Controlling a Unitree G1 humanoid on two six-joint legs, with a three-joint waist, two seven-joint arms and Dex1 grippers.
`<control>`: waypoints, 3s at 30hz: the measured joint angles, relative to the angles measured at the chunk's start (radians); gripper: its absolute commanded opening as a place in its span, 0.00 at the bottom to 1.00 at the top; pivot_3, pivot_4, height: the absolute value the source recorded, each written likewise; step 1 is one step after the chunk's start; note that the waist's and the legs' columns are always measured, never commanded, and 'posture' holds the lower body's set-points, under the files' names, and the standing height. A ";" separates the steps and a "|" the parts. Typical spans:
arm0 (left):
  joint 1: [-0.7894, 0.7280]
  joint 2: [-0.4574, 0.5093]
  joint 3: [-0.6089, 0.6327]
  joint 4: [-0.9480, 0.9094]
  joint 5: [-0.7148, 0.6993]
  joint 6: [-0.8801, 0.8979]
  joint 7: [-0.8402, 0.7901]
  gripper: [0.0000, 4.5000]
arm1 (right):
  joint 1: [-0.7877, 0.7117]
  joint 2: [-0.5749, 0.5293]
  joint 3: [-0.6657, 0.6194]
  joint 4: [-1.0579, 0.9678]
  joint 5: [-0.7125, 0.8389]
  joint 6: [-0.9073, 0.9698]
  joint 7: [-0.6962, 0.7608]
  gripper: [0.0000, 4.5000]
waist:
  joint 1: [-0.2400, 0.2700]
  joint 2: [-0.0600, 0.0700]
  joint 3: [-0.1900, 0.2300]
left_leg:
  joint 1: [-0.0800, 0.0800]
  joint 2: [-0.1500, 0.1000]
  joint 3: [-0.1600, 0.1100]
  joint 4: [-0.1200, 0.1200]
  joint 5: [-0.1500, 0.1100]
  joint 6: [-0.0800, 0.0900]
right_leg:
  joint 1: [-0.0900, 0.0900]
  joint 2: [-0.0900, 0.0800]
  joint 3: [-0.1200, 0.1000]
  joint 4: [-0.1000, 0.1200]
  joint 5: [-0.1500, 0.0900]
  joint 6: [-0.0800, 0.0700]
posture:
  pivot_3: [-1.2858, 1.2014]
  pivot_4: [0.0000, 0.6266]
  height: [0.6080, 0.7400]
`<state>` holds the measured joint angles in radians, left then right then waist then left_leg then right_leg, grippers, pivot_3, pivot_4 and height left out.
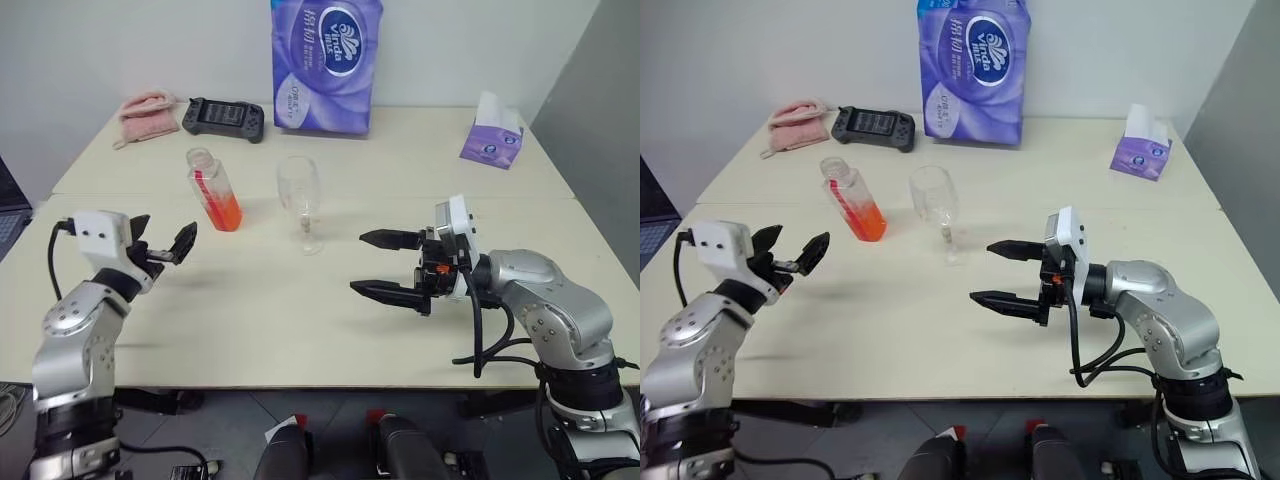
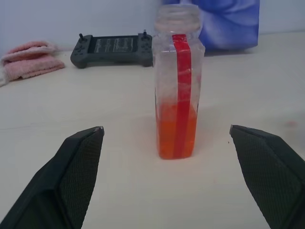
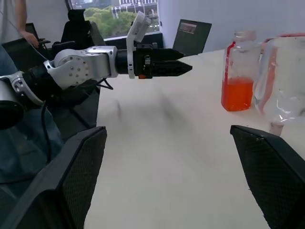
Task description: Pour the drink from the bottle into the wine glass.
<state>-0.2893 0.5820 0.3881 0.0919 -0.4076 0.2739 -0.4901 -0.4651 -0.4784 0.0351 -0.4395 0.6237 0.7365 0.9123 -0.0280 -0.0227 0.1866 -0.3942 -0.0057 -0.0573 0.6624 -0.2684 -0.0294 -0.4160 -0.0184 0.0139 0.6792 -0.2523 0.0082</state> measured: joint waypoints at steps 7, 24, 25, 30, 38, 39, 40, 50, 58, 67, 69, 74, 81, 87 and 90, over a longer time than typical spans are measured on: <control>-0.123 -0.025 -0.075 0.185 0.040 -0.089 -0.049 1.00 | 0.016 0.012 -0.003 -0.071 0.031 0.033 -0.110 0.99 | 0.000 0.000 0.000 | 0.000 0.000 0.000 0.000 0.000 0.000 | 0.000 0.000 0.000 0.000 0.000 0.000 | 0.52 0.24 1.00; -0.391 -0.069 -0.127 0.642 0.138 -0.311 -0.088 1.00 | 0.007 -0.012 -0.015 -0.126 0.080 0.083 -0.245 0.99 | 0.000 0.000 0.000 | -0.001 -0.001 0.001 0.001 0.000 0.000 | 0.000 0.000 -0.003 0.000 0.000 0.001 | 0.52 0.24 1.00; -0.409 -0.072 -0.128 0.676 0.143 -0.327 -0.089 1.00 | 0.004 -0.013 -0.015 -0.130 0.087 0.086 -0.248 0.99 | 0.000 0.000 0.000 | -0.001 -0.001 0.001 0.001 0.000 0.000 | 0.000 0.000 -0.003 0.000 0.000 0.001 | 0.52 0.24 1.00; -0.512 -0.089 -0.131 0.879 0.173 -0.427 -0.077 1.00 | -0.022 -0.025 -0.017 -0.137 0.106 0.106 -0.276 0.99 | 0.000 0.000 0.000 | -0.001 -0.001 0.001 0.001 0.000 0.000 | -0.001 0.000 -0.004 0.000 0.000 0.001 | 0.52 0.24 1.00; -0.555 -0.098 -0.130 1.053 0.205 -0.531 -0.022 0.65 | -0.036 -0.030 -0.018 -0.137 0.109 0.107 -0.295 1.00 | -0.002 -0.001 0.000 | -0.003 -0.001 0.001 0.001 0.000 0.000 | -0.004 0.000 -0.003 0.001 0.001 0.001 | 0.52 0.24 1.00; -0.555 -0.098 -0.129 1.059 0.207 -0.535 -0.022 0.59 | -0.036 -0.030 -0.018 -0.137 0.109 0.107 -0.298 1.00 | -0.002 -0.001 0.000 | -0.003 -0.001 0.001 0.001 0.000 0.000 | -0.004 0.000 -0.003 0.001 0.001 0.001 | 0.52 0.24 1.00; -0.555 -0.097 -0.129 1.063 0.208 -0.541 -0.022 0.52 | -0.036 -0.030 -0.018 -0.137 0.109 0.107 -0.303 1.00 | -0.002 -0.001 0.000 | -0.003 -0.001 0.001 0.001 0.000 0.000 | -0.004 0.000 -0.003 0.001 0.001 0.001 | 0.52 0.24 1.00; -0.568 -0.071 -0.127 1.093 0.245 -0.557 0.018 0.36 | -0.033 -0.020 -0.013 -0.137 0.107 0.099 -0.307 1.00 | -0.003 -0.001 0.000 | -0.004 -0.001 0.001 0.001 0.000 0.000 | -0.004 0.000 -0.003 0.001 0.001 0.001 | 0.52 0.24 1.00; -0.555 -0.041 -0.195 1.013 0.316 -0.574 -0.034 0.36 | -0.031 0.026 0.008 -0.098 0.032 0.014 -0.335 1.00 | -0.001 -0.001 0.000 | -0.004 -0.001 0.001 0.001 0.000 0.000 | -0.004 0.000 -0.004 0.001 0.001 0.001 | 0.52 0.24 1.00; -0.521 0.064 -0.285 0.705 0.383 -0.568 -0.133 0.36 | -0.054 0.097 0.068 0.068 -0.133 -0.157 -0.343 1.00 | -0.003 -0.001 0.000 | -0.004 -0.001 0.002 0.001 0.000 0.000 | -0.005 0.000 -0.002 0.002 0.001 0.001 | 0.52 0.24 1.00; -0.523 0.087 -0.307 0.658 0.400 -0.567 -0.144 0.36 | -0.064 0.117 0.070 0.107 -0.152 -0.196 -0.338 1.00 | -0.003 -0.001 0.000 | -0.004 -0.001 0.002 0.001 0.000 0.000 | -0.005 0.000 -0.002 0.002 0.001 0.001 | 0.52 0.24 1.00; -0.548 0.124 -0.371 0.651 0.478 -0.569 -0.162 0.36 | -0.085 0.171 0.069 0.160 -0.163 -0.275 -0.307 1.00 | -0.003 -0.001 0.000 | -0.004 -0.001 0.002 0.001 0.000 0.000 | -0.005 0.001 -0.003 0.002 0.001 0.001 | 0.52 0.24 1.00; -0.633 0.161 -0.471 0.687 0.620 -0.675 -0.150 0.36 | -0.087 0.201 0.071 0.206 -0.225 -0.404 -0.302 1.00 | -0.002 -0.001 0.000 | -0.004 -0.002 0.004 0.001 0.000 0.000 | -0.005 0.001 -0.003 0.002 0.001 0.001 | 0.52 0.24 1.00; -0.688 0.162 -0.510 0.757 0.684 -0.744 -0.130 0.36 | -0.035 0.204 0.088 0.209 -0.257 -0.446 -0.294 1.00 | -0.002 -0.001 0.000 | -0.004 -0.002 0.004 0.001 0.000 0.000 | -0.005 0.001 -0.003 0.002 0.001 0.001 | 0.52 0.24 1.00; -0.709 0.165 -0.522 0.787 0.709 -0.770 -0.123 0.36 | -0.033 0.206 0.088 0.208 -0.259 -0.447 -0.295 1.00 | -0.003 -0.001 0.000 | -0.004 -0.001 0.004 0.001 0.000 0.000 | -0.005 0.001 -0.003 0.002 0.001 0.001 | 0.52 0.24 1.00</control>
<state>-0.9985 0.7470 -0.1341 0.8785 0.3011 -0.4962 -0.6136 -0.4983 -0.2727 0.1226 -0.2312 0.3645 0.2900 0.6177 -0.0314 -0.0233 0.1864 -0.3986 -0.0071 -0.0533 0.6638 -0.2683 -0.0292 -0.4212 -0.0177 0.0110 0.6813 -0.2515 0.0091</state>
